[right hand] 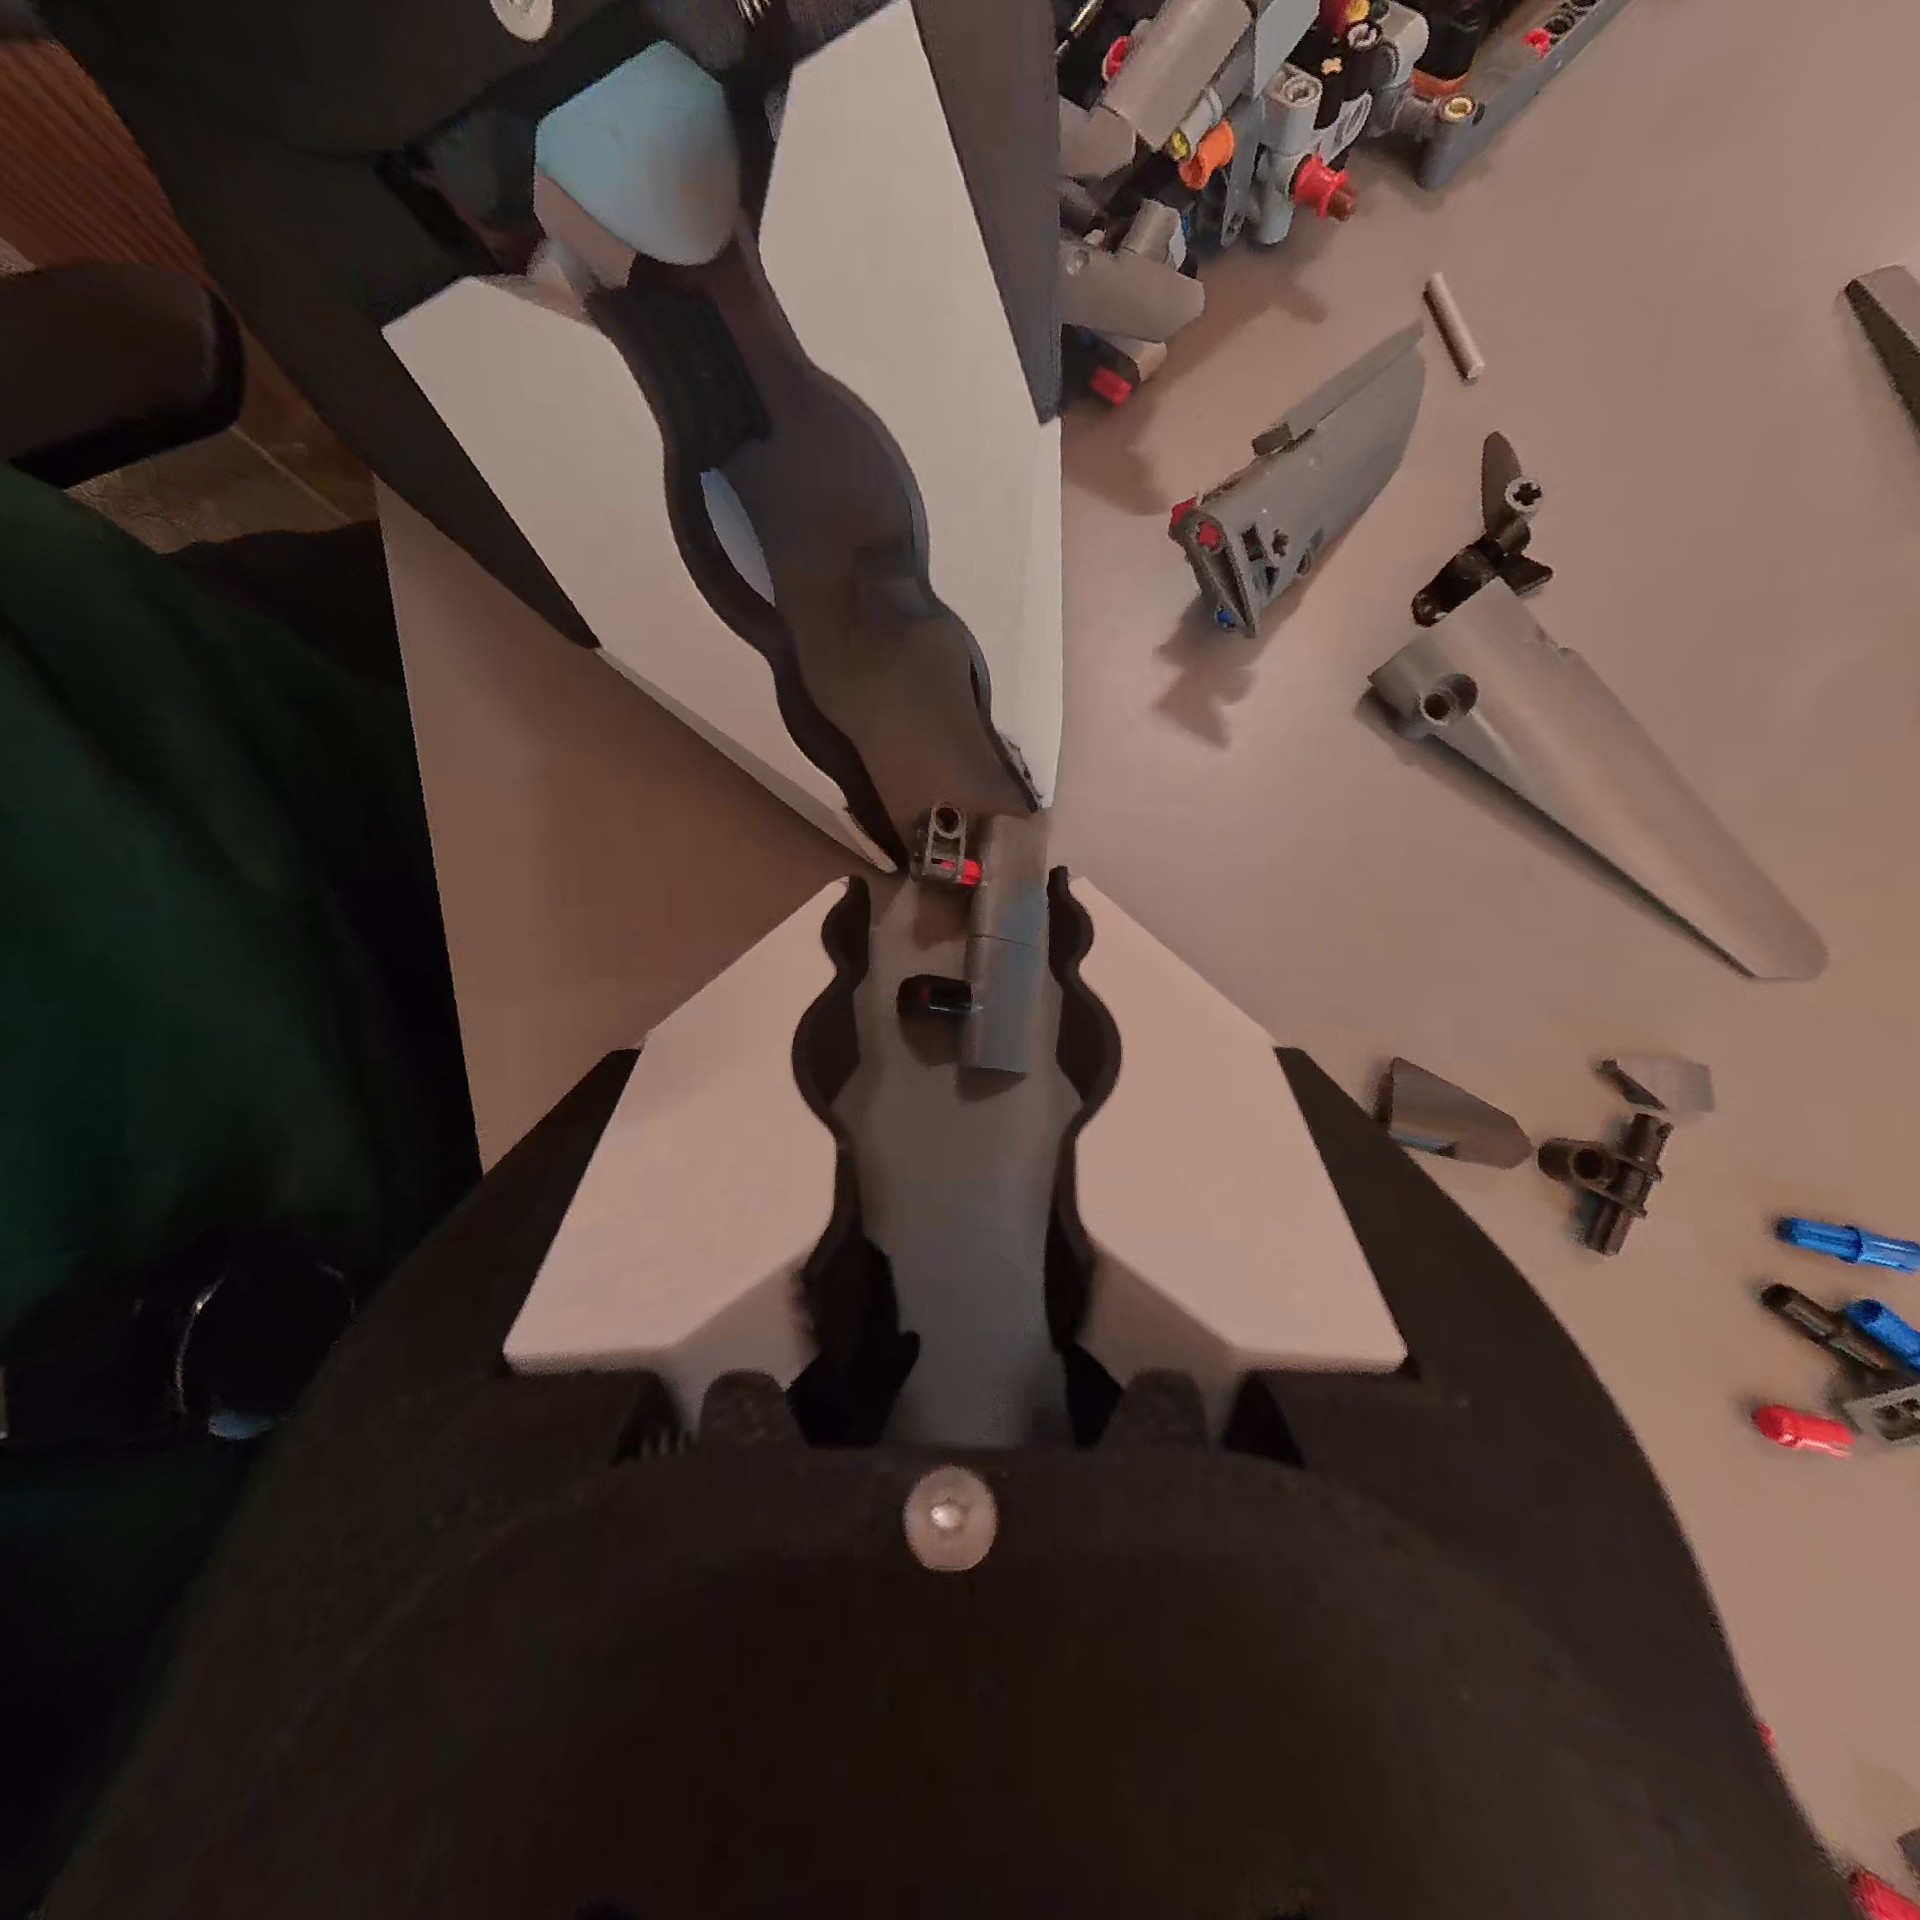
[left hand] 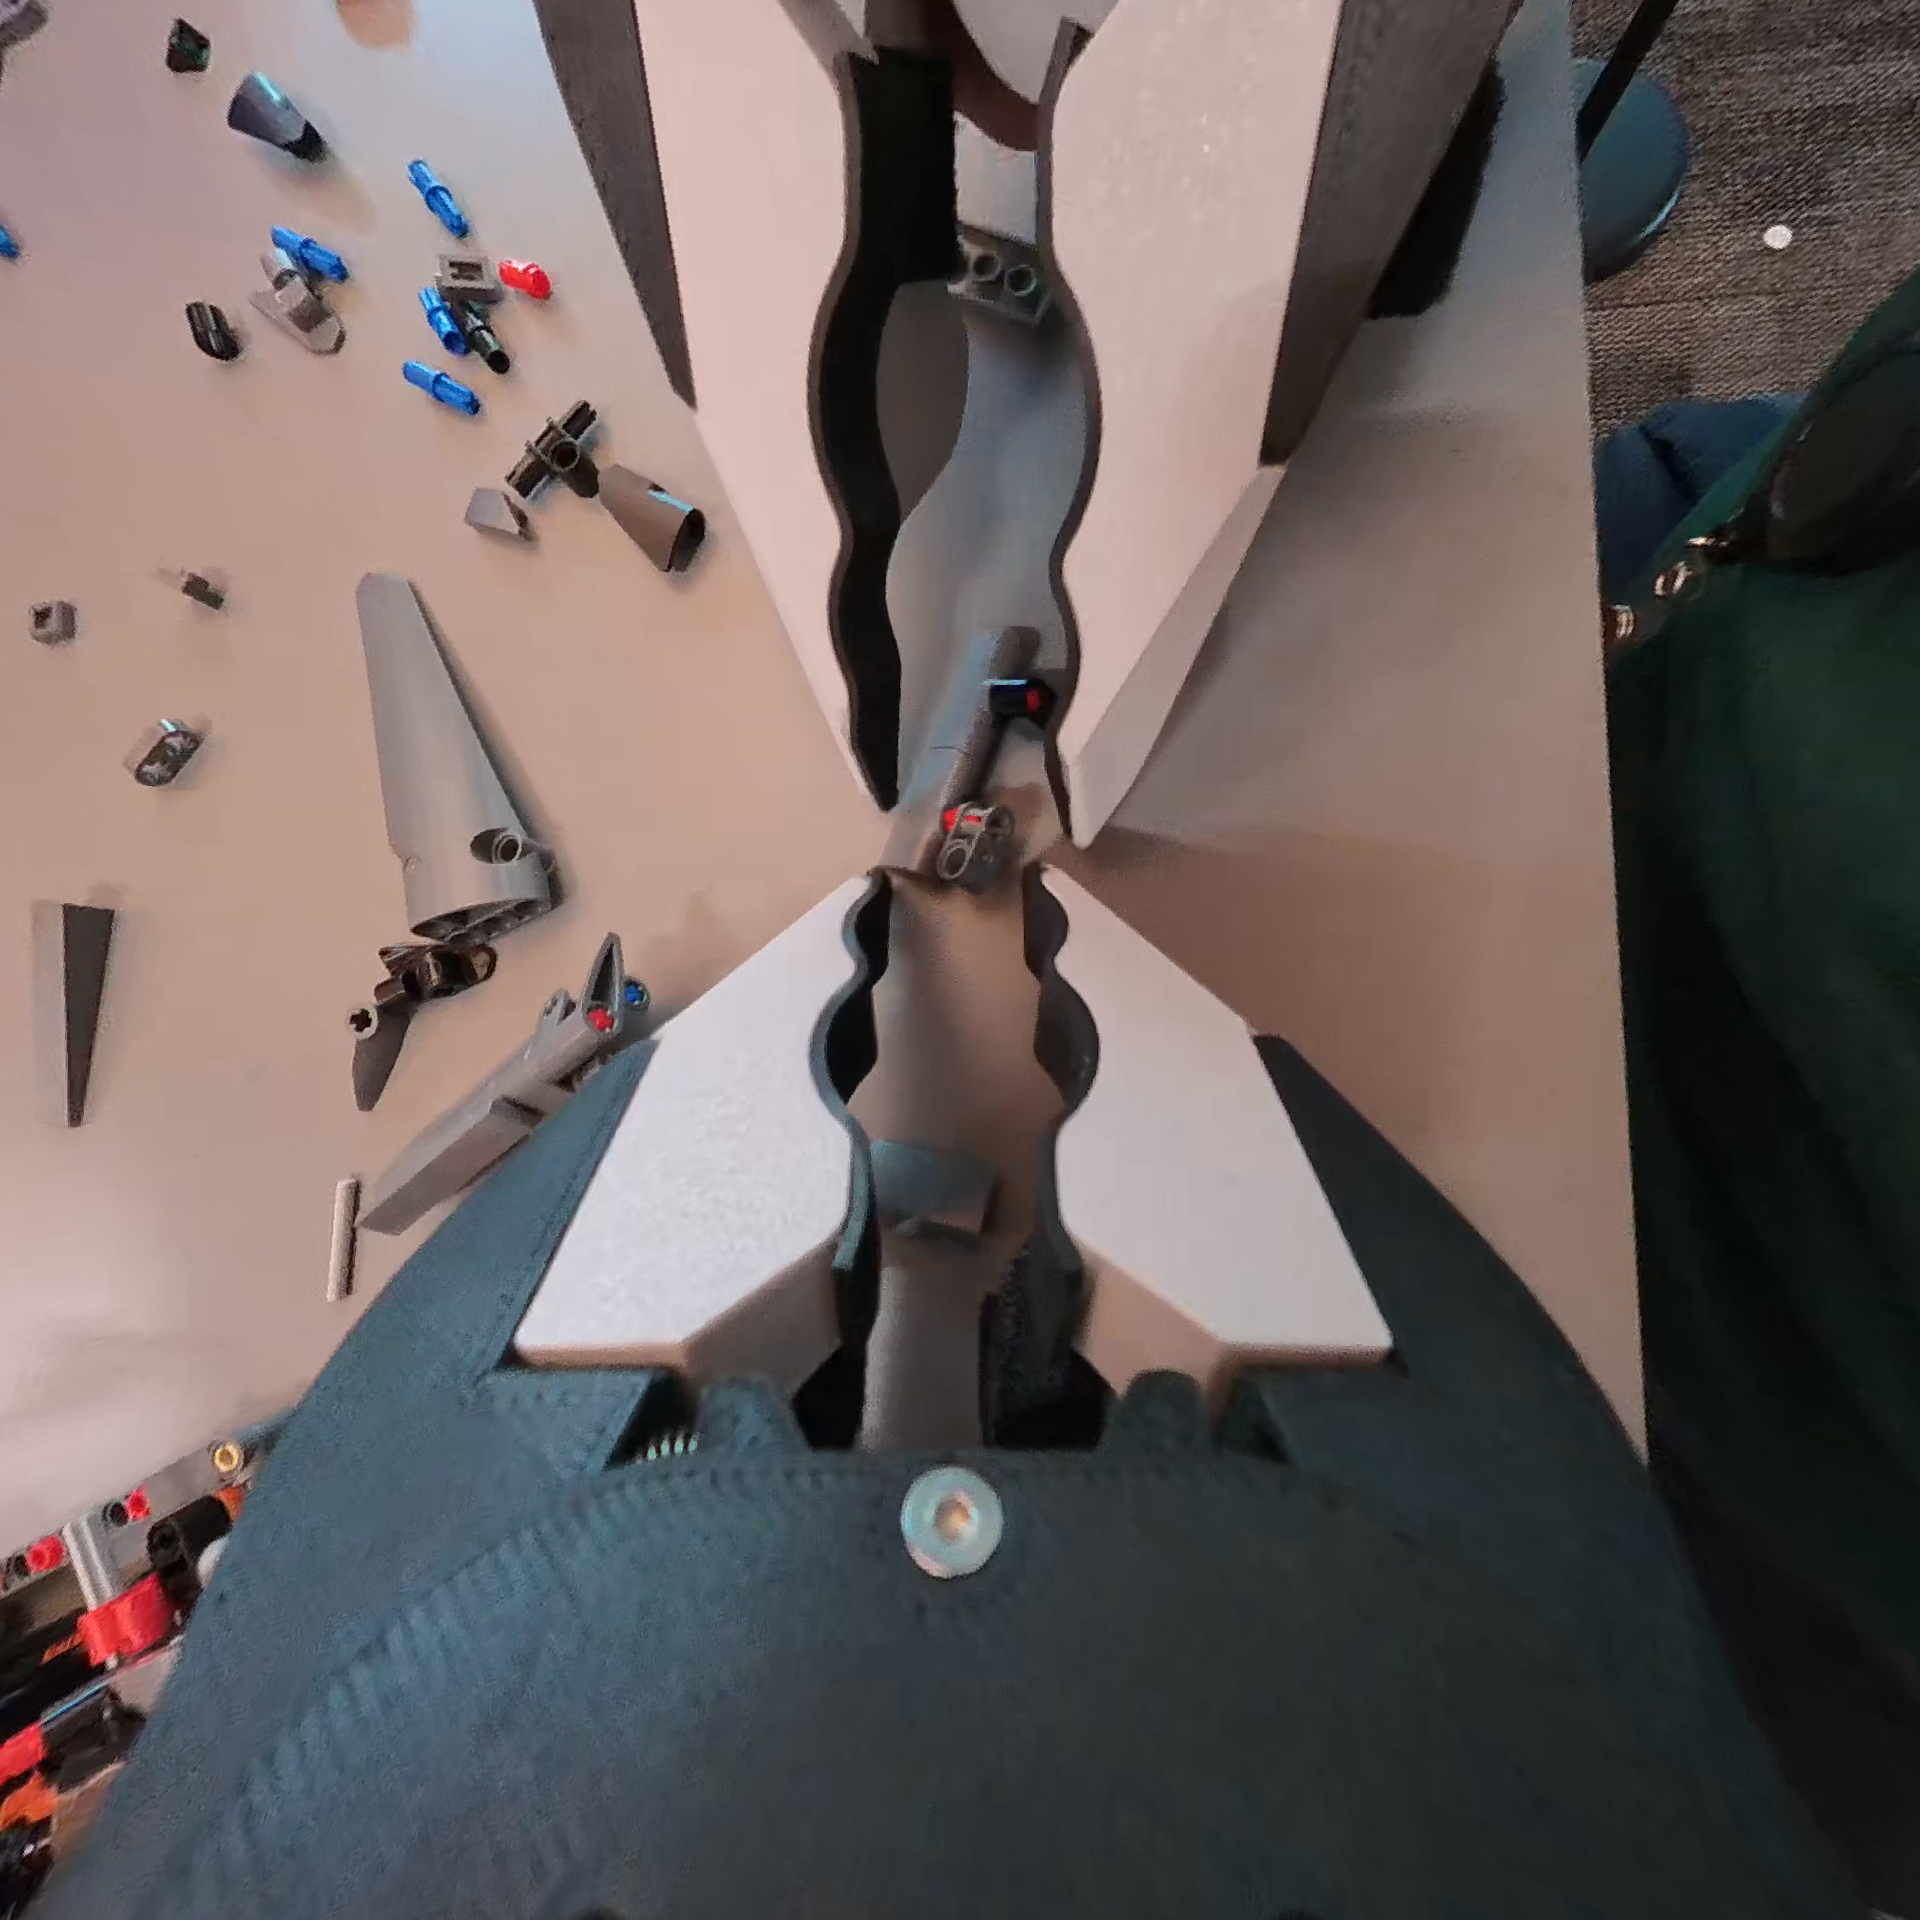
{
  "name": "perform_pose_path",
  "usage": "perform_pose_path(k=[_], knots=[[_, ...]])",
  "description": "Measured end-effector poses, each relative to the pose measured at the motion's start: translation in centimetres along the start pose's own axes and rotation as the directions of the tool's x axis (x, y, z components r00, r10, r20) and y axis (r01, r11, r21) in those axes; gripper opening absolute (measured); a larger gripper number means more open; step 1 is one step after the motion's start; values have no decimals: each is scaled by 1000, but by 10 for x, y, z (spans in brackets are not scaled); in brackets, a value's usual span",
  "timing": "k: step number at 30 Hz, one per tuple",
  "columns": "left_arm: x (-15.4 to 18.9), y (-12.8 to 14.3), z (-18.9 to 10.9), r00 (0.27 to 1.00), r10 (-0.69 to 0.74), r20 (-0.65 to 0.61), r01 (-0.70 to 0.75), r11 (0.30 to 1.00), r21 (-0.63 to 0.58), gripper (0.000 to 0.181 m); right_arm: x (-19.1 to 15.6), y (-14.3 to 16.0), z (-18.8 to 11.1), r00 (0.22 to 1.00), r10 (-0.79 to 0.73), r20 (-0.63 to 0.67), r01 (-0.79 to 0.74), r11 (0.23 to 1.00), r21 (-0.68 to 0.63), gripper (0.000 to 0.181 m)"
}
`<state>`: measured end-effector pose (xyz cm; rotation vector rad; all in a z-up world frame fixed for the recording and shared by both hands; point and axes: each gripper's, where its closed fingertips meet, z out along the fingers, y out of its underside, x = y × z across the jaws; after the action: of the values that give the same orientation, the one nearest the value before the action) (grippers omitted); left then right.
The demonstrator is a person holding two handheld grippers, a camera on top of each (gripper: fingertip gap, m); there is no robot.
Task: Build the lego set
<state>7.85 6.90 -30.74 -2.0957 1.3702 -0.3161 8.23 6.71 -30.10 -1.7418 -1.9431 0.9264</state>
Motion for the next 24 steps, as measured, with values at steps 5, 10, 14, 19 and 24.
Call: perform_pose_path(k=[5,10,14,19,24], knots=[[-1,3,-5,999,-28,-15,28,1000,-5,26,-2,1,-1,998,67,5,-67,998,8,38],[-1,-7,-13,994,-81,-76,86,995,58,31,-3,-3,-2,987,160,7,-160,985,68,37],[3,-4,-7,986,-86,-140,92,995,35,29,-3,0,4,989,150,-19,-148,987,68,25],[9,-3,-6,980,-70,-188,73,997,12,20,-4,1,4,992,116,-42,-113,991,76,25],[11,-3,-5,976,-73,-204,75,997,4,20,-6,1,5,994,103,-28,-100,991,90,24]])
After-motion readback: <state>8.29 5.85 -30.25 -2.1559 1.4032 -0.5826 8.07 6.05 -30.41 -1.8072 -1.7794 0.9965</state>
